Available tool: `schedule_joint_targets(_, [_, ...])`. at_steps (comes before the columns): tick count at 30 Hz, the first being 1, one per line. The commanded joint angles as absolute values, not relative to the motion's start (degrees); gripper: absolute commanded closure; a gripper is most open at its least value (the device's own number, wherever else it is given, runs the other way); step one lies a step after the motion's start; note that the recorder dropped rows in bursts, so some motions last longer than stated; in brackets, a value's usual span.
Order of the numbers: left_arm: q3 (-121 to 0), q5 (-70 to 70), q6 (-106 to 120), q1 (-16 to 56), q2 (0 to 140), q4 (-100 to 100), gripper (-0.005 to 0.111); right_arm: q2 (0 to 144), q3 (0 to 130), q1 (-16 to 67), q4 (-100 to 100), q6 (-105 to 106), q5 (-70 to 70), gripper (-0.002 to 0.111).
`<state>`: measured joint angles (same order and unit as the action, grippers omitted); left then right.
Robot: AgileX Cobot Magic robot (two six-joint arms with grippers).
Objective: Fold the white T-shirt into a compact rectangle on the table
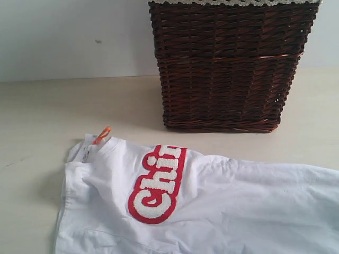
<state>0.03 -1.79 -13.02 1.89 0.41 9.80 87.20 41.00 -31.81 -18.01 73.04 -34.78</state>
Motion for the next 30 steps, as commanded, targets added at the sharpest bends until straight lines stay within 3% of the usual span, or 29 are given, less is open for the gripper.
schedule_joint_targets(1, [0.0,-2.1,-13.4,1.8,0.0,9.5,0.107,94.0,41.1,-32.0,-38.2,81.1,-32.6,0.108])
schedule_joint_targets(8, [0.0,-2.1,-13.4,1.8,0.0,9.5,0.107,104.9,41.1,-32.0,-45.0,86.0,-33.7,0.108])
schedule_joint_targets(17, [0.0,-2.1,-13.4,1.8,0.0,9.5,0.107,112.8,41.4,-32.0,-63.0,104.8,-16.5,0.108])
schedule_joint_targets(24, [0.0,-2.1,-13.4,1.8,0.0,9.5,0.107,114.6,45.4,-32.0,-72.5,117.2,-26.9,0.108])
schedule_joint_targets(26, [0.0,-2.1,-13.4,1.8,0.0,9.5,0.107,114.4,46.4,-32.0,-73.2,117.2,-30.7,0.104])
schedule_joint_targets(30, [0.0,-2.1,-13.4,1.8,0.0,9.5,0.107,112.2,46.7,-32.0,-74.8,117.2,-32.5,0.084])
